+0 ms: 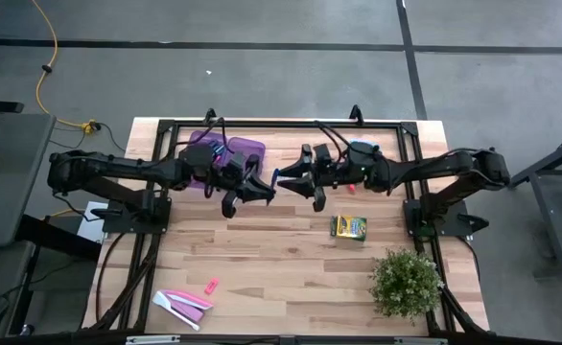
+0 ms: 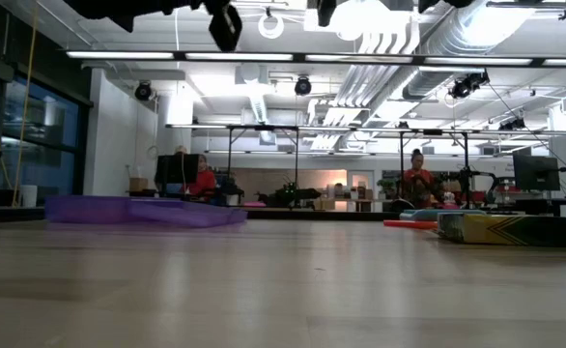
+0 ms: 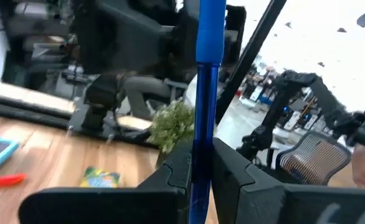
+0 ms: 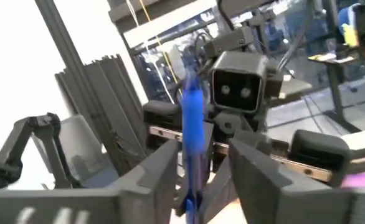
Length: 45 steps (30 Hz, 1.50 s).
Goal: Pack school essentials
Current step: Put the blue pen into the purple supply box
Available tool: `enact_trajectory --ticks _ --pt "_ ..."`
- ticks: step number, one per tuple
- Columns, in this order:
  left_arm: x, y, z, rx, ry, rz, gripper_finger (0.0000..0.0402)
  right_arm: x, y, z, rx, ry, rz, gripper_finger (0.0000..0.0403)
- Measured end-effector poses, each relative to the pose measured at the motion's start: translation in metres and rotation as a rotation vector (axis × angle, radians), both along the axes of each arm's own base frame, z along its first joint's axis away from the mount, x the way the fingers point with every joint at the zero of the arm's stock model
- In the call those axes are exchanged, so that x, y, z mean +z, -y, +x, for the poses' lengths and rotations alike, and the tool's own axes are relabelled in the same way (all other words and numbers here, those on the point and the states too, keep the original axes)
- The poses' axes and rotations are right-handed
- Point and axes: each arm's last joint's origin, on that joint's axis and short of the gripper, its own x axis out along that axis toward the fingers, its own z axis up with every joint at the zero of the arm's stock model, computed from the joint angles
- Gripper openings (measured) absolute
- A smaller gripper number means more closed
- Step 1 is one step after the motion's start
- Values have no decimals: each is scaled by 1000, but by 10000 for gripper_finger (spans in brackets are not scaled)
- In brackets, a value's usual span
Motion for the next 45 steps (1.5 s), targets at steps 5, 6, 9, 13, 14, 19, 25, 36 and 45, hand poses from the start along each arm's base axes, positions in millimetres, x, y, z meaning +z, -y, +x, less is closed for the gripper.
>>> enact_trajectory --ticks 5,6,9,13,14,19,25,36,45 --pt "11 -15 -29 77 -63 63 20 10 5 -25 -25 -133 -39 191" --pt "14 -18 -37 107 -69 81 20 11 6 -32 -44 -167 -43 195" --pt "26 -20 -60 237 -73 127 20 15 9 -48 -125 -243 -71 200" --pt "39 -15 -88 404 -65 185 19 22 11 -66 -250 -283 -105 200" --pt "42 -13 -93 425 -62 188 19 24 11 -69 -266 -281 -113 200" --pt "48 1 -112 504 -67 243 19 33 12 -76 -311 -236 -138 200" --pt "52 10 -118 501 -35 265 19 33 12 -77 -312 -232 -153 200" --pt "52 11 -118 515 -34 245 19 33 12 -77 -311 -229 -157 200" --pt "45 -8 -129 778 -477 206 19 33 12 -77 -311 -230 -153 200"
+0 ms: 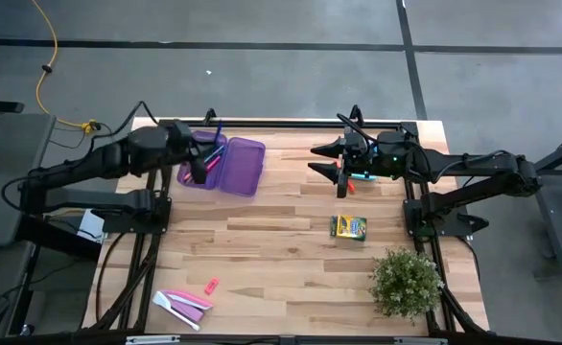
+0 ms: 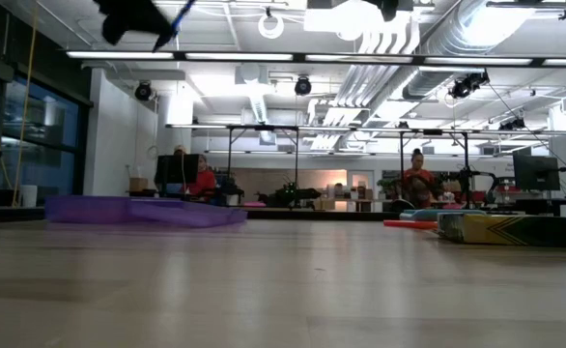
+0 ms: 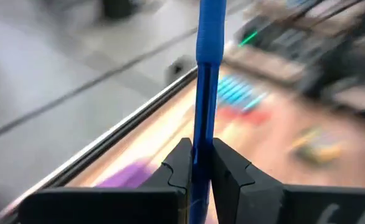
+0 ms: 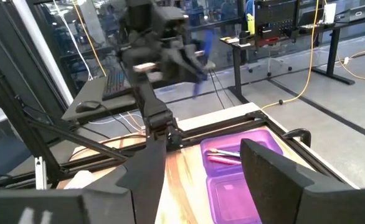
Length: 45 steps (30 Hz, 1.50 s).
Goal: Pack school essentials
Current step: Put the blue pen into the purple supply box
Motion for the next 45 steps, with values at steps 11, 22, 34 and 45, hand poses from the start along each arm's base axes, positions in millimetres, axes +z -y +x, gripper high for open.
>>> enact_trajectory --ticks 11,22,34,45 --pt "-75 -55 -2 295 -684 -325 19 -5 0 0 -3 -49 31 200" --pt "-168 -69 -7 373 -593 -509 20 -6 0 0 -8 -50 75 200" --pt "-191 -65 -19 404 -596 -547 21 -6 0 0 -9 -48 86 200" --pt "-191 -64 -19 373 -597 -555 37 -6 0 0 -9 -48 86 200"
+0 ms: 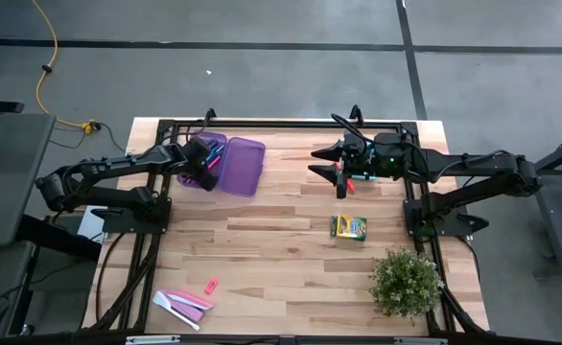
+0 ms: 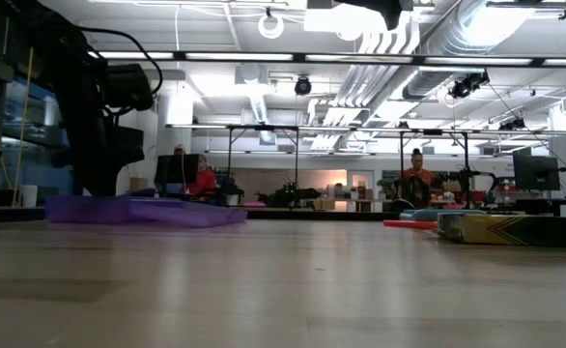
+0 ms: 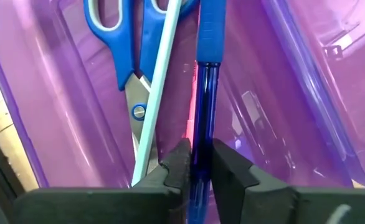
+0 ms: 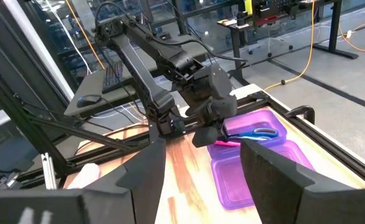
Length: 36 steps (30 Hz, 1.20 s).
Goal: Pack school essentials
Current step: Put the blue pen into the purple supply box, then put the orange pen into the purple supply box
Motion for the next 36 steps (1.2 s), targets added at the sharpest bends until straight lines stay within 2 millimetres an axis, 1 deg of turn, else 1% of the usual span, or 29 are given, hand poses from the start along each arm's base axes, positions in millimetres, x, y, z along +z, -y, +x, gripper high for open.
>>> enact_trajectory --ticks 10,13,15,17,20,23,25,28,31,34,36 --pt "2 -2 2 1 19 16 112 0 0 0 0 -1 -3 200" --pt "10 -4 4 0 20 16 137 0 0 0 0 0 -3 200" --pt "20 -7 7 -15 17 15 152 0 0 0 0 0 -3 200" --pt "35 -10 12 -54 40 10 165 0 0 0 0 0 -3 200" --pt "63 -14 18 -91 109 23 178 0 0 0 0 0 -3 200" --pt "99 -15 23 -119 239 94 183 0 0 0 0 0 -3 200" --pt "126 -12 24 -122 368 184 183 0 0 0 0 0 -3 200" --pt "164 2 22 -159 627 349 183 0 0 0 0 -1 -3 200" --pt "194 26 16 -274 887 526 184 0 0 0 0 -1 -3 200" --pt "208 50 9 -415 1092 654 184 0 0 0 1 -1 -10 200" --pt "210 63 4 -472 1190 686 184 0 0 0 1 -1 -11 200"
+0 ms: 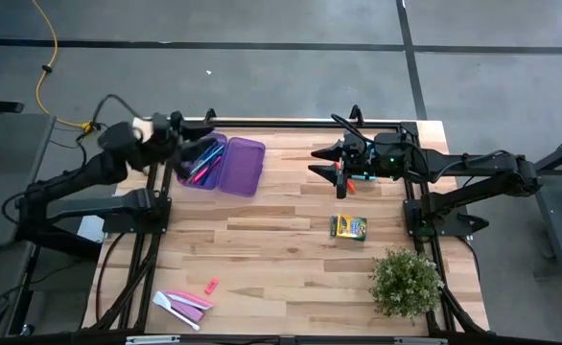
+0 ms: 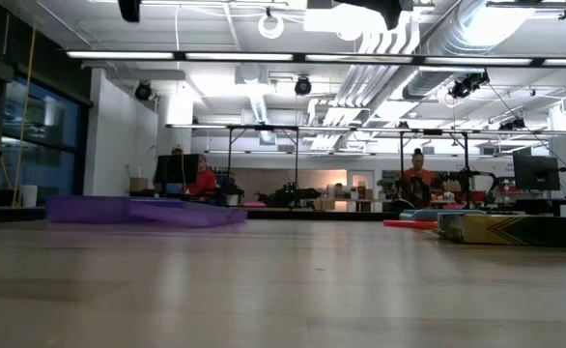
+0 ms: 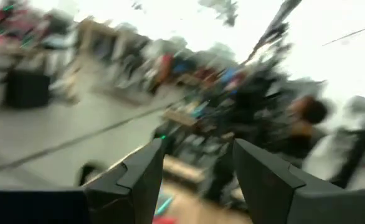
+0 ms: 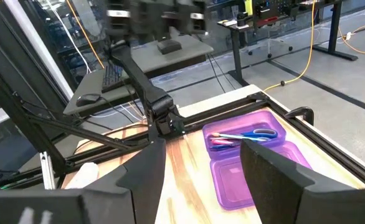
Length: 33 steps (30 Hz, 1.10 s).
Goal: Pack school essentials
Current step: Put the orange pen into the purple supply box
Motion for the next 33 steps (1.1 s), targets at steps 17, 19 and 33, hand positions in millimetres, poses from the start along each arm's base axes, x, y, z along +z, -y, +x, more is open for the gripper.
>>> enact_trajectory --ticks 17,19,33 --pt "-20 32 28 -231 -71 188 184 3 0 0 0 35 -3 200" --pt "-20 32 29 -234 -72 185 184 3 0 0 0 36 2 200" --pt "-21 32 28 -244 -65 121 137 3 0 0 4 38 24 200"
